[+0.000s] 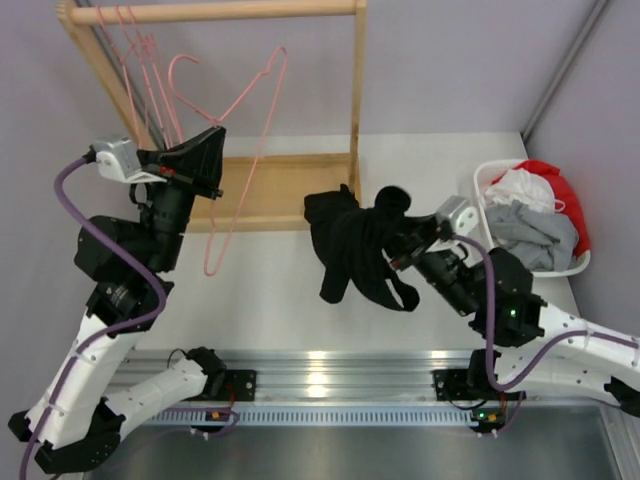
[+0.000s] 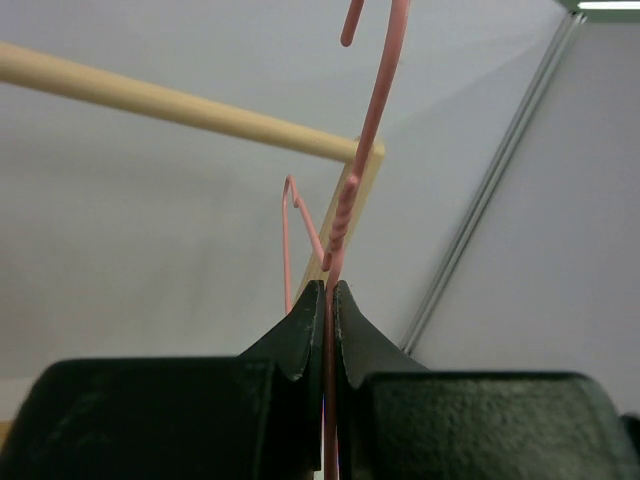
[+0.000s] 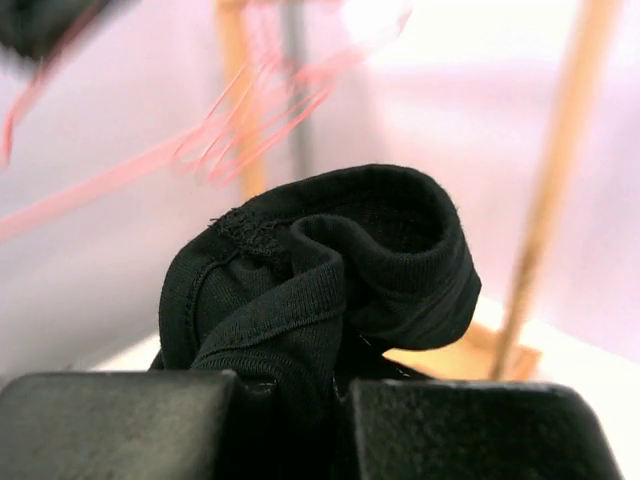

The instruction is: Remove the tank top from the hanger

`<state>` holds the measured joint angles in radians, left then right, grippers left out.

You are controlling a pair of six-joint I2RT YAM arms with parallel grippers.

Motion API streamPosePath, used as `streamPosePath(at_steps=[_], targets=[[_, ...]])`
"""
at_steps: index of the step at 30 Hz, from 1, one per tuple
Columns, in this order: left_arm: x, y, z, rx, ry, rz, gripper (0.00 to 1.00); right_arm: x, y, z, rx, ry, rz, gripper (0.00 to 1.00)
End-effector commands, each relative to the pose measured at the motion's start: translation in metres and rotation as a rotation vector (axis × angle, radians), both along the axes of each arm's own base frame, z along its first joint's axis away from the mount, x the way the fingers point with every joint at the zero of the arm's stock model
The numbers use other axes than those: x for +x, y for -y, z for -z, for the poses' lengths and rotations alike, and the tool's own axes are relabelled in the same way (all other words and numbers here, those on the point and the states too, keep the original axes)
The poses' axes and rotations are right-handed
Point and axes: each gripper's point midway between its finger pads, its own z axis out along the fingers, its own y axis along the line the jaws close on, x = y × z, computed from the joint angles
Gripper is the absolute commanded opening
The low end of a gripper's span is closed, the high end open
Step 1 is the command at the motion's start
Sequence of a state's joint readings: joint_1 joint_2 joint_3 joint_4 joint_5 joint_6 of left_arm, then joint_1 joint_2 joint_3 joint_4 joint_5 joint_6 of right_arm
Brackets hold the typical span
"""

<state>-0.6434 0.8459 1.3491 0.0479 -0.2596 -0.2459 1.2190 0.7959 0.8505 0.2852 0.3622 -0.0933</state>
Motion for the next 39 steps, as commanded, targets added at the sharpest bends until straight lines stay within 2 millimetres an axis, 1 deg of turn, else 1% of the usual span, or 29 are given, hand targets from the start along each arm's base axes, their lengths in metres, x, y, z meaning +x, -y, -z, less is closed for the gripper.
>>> streamPosePath(at_steps=[1, 2, 4, 5, 6, 7, 8, 9, 10, 11, 12, 13, 15, 16, 17, 18, 20, 21, 22, 27, 28, 30, 31, 32, 33, 35, 36, 37, 39], targets=[[0.022, 0.004, 0.037, 0.058, -0.095, -0.054, 0.00, 0.033, 0.054, -0.057, 0.025, 0.059, 0.296, 0.00], [0.022, 0.005, 0.039, 0.060, -0.100, -0.051, 0.00, 0.042, 0.064, -0.079, 0.049, 0.075, 0.347, 0.00], [0.022, 0.007, 0.039, 0.056, -0.102, -0.040, 0.00, 0.055, 0.074, -0.098, 0.053, 0.095, 0.411, 0.00], [0.021, 0.008, 0.038, 0.057, -0.099, -0.033, 0.00, 0.063, 0.093, -0.123, 0.094, 0.110, 0.475, 0.00], [0.022, 0.009, 0.042, 0.066, -0.112, -0.029, 0.00, 0.075, 0.091, -0.124, 0.071, 0.104, 0.504, 0.00], [0.021, 0.010, 0.043, 0.072, -0.124, -0.024, 0.00, 0.078, 0.103, -0.144, 0.109, 0.115, 0.532, 0.00], [0.023, 0.011, 0.046, 0.079, -0.135, -0.022, 0.00, 0.095, 0.113, -0.148, 0.095, 0.121, 0.587, 0.00], [0.023, 0.012, 0.049, 0.089, -0.149, -0.020, 0.00, 0.102, 0.119, -0.152, 0.104, 0.118, 0.609, 0.00], [0.024, 0.012, 0.051, 0.095, -0.155, -0.023, 0.00, 0.103, 0.131, -0.171, 0.137, 0.138, 0.635, 0.00], [0.024, 0.012, 0.053, 0.100, -0.160, -0.025, 0.00, 0.117, 0.143, -0.175, 0.127, 0.148, 0.689, 0.00], [0.023, 0.010, 0.055, 0.103, -0.164, -0.028, 0.00, 0.122, 0.148, -0.183, 0.136, 0.156, 0.703, 0.00], [0.023, 0.010, 0.057, 0.107, -0.169, -0.030, 0.00, 0.118, 0.162, -0.204, 0.163, 0.178, 0.721, 0.00], [0.022, 0.008, 0.058, 0.106, -0.171, -0.034, 0.00, 0.134, 0.176, -0.217, 0.168, 0.206, 0.754, 0.00], [0.022, 0.008, 0.059, 0.106, -0.172, -0.036, 0.00, 0.130, 0.199, -0.238, 0.204, 0.246, 0.801, 0.00], [0.022, 0.008, 0.059, 0.109, -0.172, -0.035, 0.00, 0.142, 0.199, -0.241, 0.196, 0.256, 0.803, 0.00], [0.022, 0.008, 0.060, 0.112, -0.174, -0.036, 0.00, 0.137, 0.217, -0.261, 0.237, 0.291, 0.836, 0.00], [0.023, 0.009, 0.061, 0.115, -0.176, -0.036, 0.00, 0.150, 0.223, -0.270, 0.244, 0.307, 0.850, 0.00], [0.023, 0.010, 0.062, 0.118, -0.178, -0.034, 0.00, 0.144, 0.231, -0.285, 0.271, 0.339, 0.861, 0.00], [0.024, 0.010, 0.063, 0.121, -0.181, -0.034, 0.00, 0.158, 0.240, -0.284, 0.258, 0.340, 0.892, 0.00], [0.027, 0.014, 0.067, 0.132, -0.189, -0.027, 0.00, 0.165, 0.282, -0.307, 0.330, 0.386, 0.976, 0.00], [0.027, 0.014, 0.067, 0.132, -0.189, -0.027, 0.00, 0.168, 0.302, -0.306, 0.329, 0.390, 1.029, 0.00], [0.027, 0.013, 0.068, 0.138, -0.188, -0.031, 0.00, 0.179, 0.320, -0.299, 0.376, 0.362, 1.047, 0.00], [0.027, 0.012, 0.068, 0.141, -0.189, -0.035, 0.00, 0.177, 0.348, -0.295, 0.388, 0.362, 1.112, 0.00], [0.027, 0.012, 0.069, 0.144, -0.192, -0.039, 0.00, 0.180, 0.358, -0.288, 0.438, 0.337, 1.114, 0.00], [0.027, 0.011, 0.070, 0.148, -0.192, -0.044, 0.00, 0.192, 0.370, -0.265, 0.449, 0.285, 1.150, 0.00], [0.029, 0.011, 0.072, 0.151, -0.198, -0.050, 0.00, 0.184, 0.393, -0.245, 0.506, 0.260, 1.221, 0.00], [0.029, 0.011, 0.074, 0.152, -0.201, -0.050, 0.00, 0.201, 0.403, -0.205, 0.490, 0.177, 1.266, 0.00], [0.030, 0.011, 0.075, 0.152, -0.204, -0.050, 0.00, 0.191, 0.411, -0.198, 0.516, 0.180, 1.295, 0.00], [0.031, 0.013, 0.078, 0.156, -0.210, -0.047, 0.00, 0.195, 0.426, -0.161, 0.561, 0.108, 1.347, 0.00]])
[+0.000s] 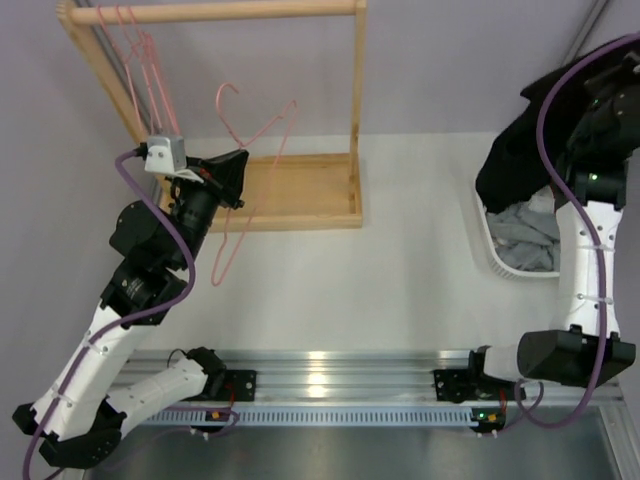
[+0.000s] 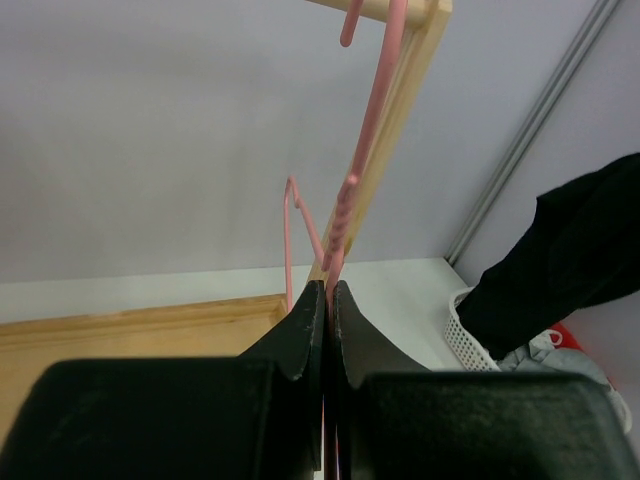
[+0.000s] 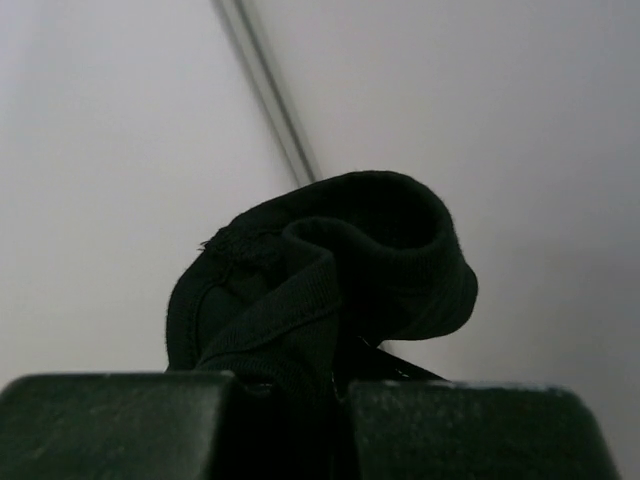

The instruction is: Remove the tank top from the hanger

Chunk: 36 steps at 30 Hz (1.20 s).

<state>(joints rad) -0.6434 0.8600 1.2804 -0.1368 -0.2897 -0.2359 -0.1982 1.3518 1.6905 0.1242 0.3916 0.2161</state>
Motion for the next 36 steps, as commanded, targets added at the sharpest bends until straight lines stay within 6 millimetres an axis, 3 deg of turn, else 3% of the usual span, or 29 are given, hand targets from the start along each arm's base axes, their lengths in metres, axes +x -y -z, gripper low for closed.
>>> streamPosePath(at_steps=[1, 2, 3, 5, 11, 14, 20, 23, 27, 30, 32, 36], targets=[[0.002, -0.001, 0.002, 0.000, 0.006, -0.013, 0.00, -0.017, 0.030, 0.044, 0.158, 0.054, 0.084, 0.00], [0.001, -0.002, 0.002, 0.000, 0.007, -0.012, 0.00, -0.014, 0.034, 0.064, 0.199, 0.041, 0.082, 0.00], [0.001, -0.002, 0.003, 0.000, 0.007, -0.012, 0.00, -0.007, 0.040, 0.101, 0.228, -0.026, 0.095, 0.00], [-0.001, -0.004, 0.003, 0.000, 0.010, -0.015, 0.00, -0.007, 0.044, 0.133, 0.273, -0.080, 0.112, 0.00], [-0.004, -0.007, 0.002, -0.001, 0.016, -0.016, 0.00, 0.002, 0.045, 0.253, 0.514, -0.348, 0.165, 0.00], [-0.005, -0.005, 0.005, -0.001, 0.011, -0.006, 0.00, 0.002, 0.047, 0.301, 0.592, -0.447, 0.213, 0.00], [-0.005, -0.002, 0.011, 0.004, -0.004, 0.009, 0.00, -0.009, 0.049, 0.369, 0.674, -0.536, 0.294, 0.00], [-0.006, -0.001, 0.012, 0.001, -0.004, 0.017, 0.00, -0.024, 0.047, 0.422, 0.740, -0.597, 0.359, 0.00], [-0.008, 0.000, 0.014, -0.005, -0.006, 0.027, 0.00, -0.035, 0.054, 0.474, 0.786, -0.661, 0.471, 0.00], [-0.009, -0.002, 0.014, -0.004, -0.009, 0.024, 0.00, -0.035, 0.053, 0.489, 0.804, -0.696, 0.470, 0.00], [-0.011, -0.005, 0.013, -0.002, -0.006, 0.015, 0.00, -0.033, 0.051, 0.486, 0.805, -0.698, 0.452, 0.00], [-0.012, -0.010, 0.012, 0.003, -0.004, -0.004, 0.00, -0.028, 0.049, 0.445, 0.765, -0.628, 0.399, 0.00]])
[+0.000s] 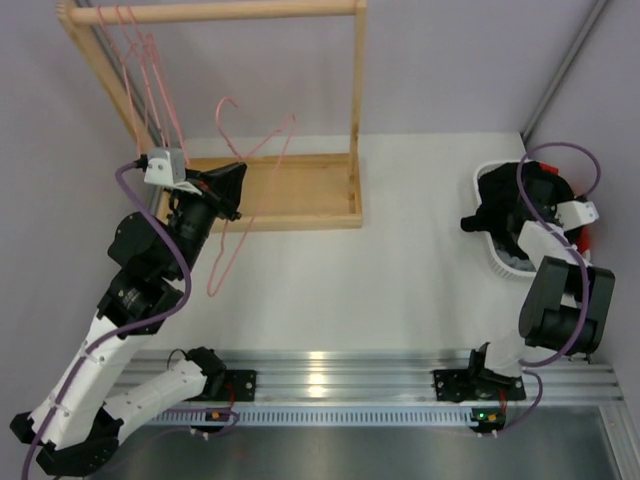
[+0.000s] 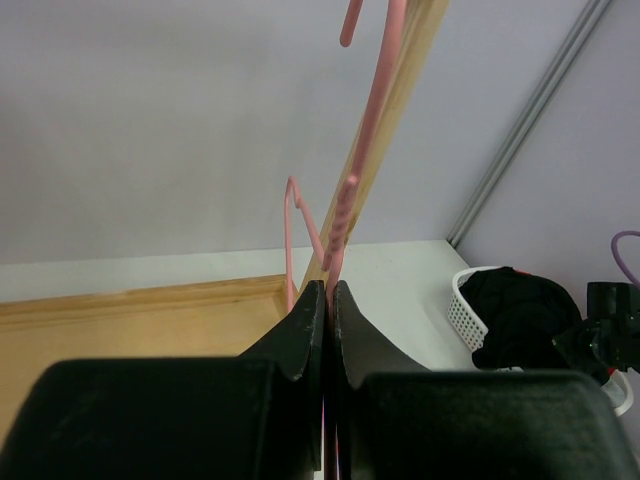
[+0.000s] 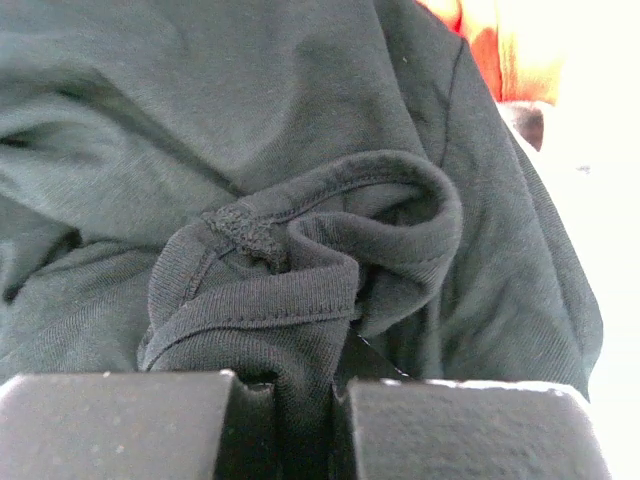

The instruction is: Remove the tank top from the hanger

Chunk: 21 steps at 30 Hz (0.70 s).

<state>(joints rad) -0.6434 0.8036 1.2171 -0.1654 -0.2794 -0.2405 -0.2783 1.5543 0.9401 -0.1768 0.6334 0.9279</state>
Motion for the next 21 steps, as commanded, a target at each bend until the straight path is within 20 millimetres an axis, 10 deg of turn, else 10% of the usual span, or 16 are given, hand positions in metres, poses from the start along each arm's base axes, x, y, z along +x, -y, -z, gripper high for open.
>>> streamPosePath(at_steps=[1, 9, 21], targets=[[-0.005, -0.007, -0.007, -0.016, 0.023, -0.013, 0.00, -0.004, 0.003, -0.042, -0.042, 0.066, -0.005, 0.00], [-0.002, -0.003, -0.004, -0.019, 0.012, -0.006, 0.00, -0.016, 0.001, -0.110, -0.145, 0.105, 0.002, 0.36], [0.008, 0.000, -0.004, 0.009, 0.003, -0.028, 0.00, -0.005, -0.025, -0.155, -0.127, 0.227, -0.115, 0.76]])
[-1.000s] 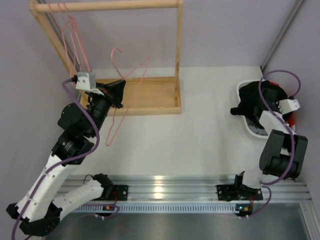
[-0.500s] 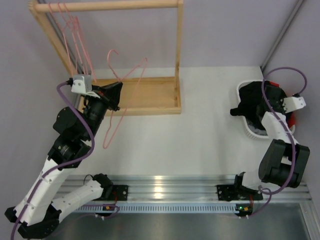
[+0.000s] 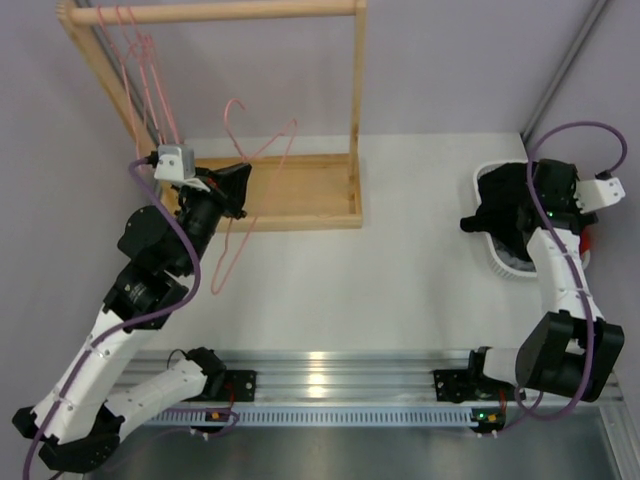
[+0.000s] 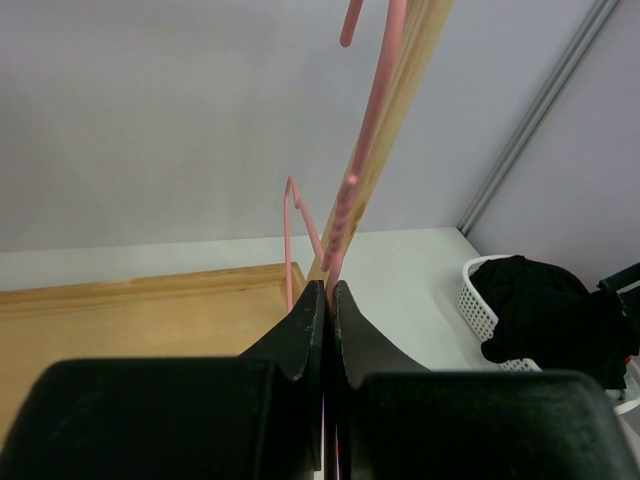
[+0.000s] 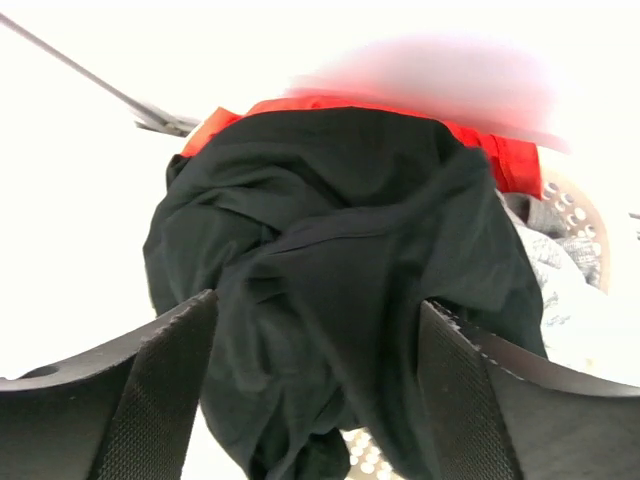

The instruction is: Remove the tank top from the hanger

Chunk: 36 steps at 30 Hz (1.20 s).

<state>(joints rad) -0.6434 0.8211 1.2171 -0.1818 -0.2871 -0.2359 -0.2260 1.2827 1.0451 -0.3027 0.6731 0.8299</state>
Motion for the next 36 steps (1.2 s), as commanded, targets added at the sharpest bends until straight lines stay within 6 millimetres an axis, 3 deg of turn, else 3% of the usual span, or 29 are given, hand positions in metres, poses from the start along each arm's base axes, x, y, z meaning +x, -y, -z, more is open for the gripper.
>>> streamPosePath(at_steps=[1, 5, 8, 12, 17, 24, 28, 32, 34, 35, 36], targets=[[0.003, -0.003, -0.012, -0.015, 0.028, -0.022, 0.00, 0.007, -0.011, -0.034, 0.005, 0.066, -0.061, 0.80], [0.009, -0.001, -0.007, -0.012, 0.009, -0.037, 0.00, 0.011, -0.013, -0.019, 0.045, 0.030, -0.056, 0.99], [0.011, 0.002, -0.006, -0.017, 0.002, -0.029, 0.00, 0.017, -0.014, -0.004, 0.076, -0.036, -0.061, 0.99], [0.011, 0.001, -0.004, -0.010, 0.002, -0.035, 0.00, -0.008, -0.022, -0.001, 0.117, -0.110, -0.020, 0.99], [0.016, -0.001, -0.003, -0.002, -0.004, -0.061, 0.00, -0.030, -0.045, -0.030, 0.064, -0.073, -0.050, 0.99], [0.020, 0.002, 0.002, -0.017, -0.025, -0.059, 0.00, -0.035, -0.062, -0.037, 0.113, -0.033, -0.142, 0.99], [0.027, 0.000, -0.004, 0.006, -0.016, -0.092, 0.00, -0.032, -0.075, -0.066, 0.096, 0.029, -0.209, 0.99], [0.052, 0.005, -0.004, 0.070, -0.033, -0.157, 0.00, -0.039, -0.090, -0.097, 0.065, 0.105, -0.252, 0.99], [0.058, 0.000, -0.021, 0.076, -0.009, -0.200, 0.00, -0.042, -0.090, -0.108, 0.034, 0.135, -0.254, 0.99], [0.069, 0.005, -0.019, 0.098, -0.018, -0.211, 0.00, -0.043, -0.102, -0.116, 0.011, 0.147, -0.308, 0.99], [0.071, 0.005, -0.034, 0.082, 0.003, -0.219, 0.00, -0.039, -0.106, -0.124, -0.004, 0.175, -0.337, 1.00]])
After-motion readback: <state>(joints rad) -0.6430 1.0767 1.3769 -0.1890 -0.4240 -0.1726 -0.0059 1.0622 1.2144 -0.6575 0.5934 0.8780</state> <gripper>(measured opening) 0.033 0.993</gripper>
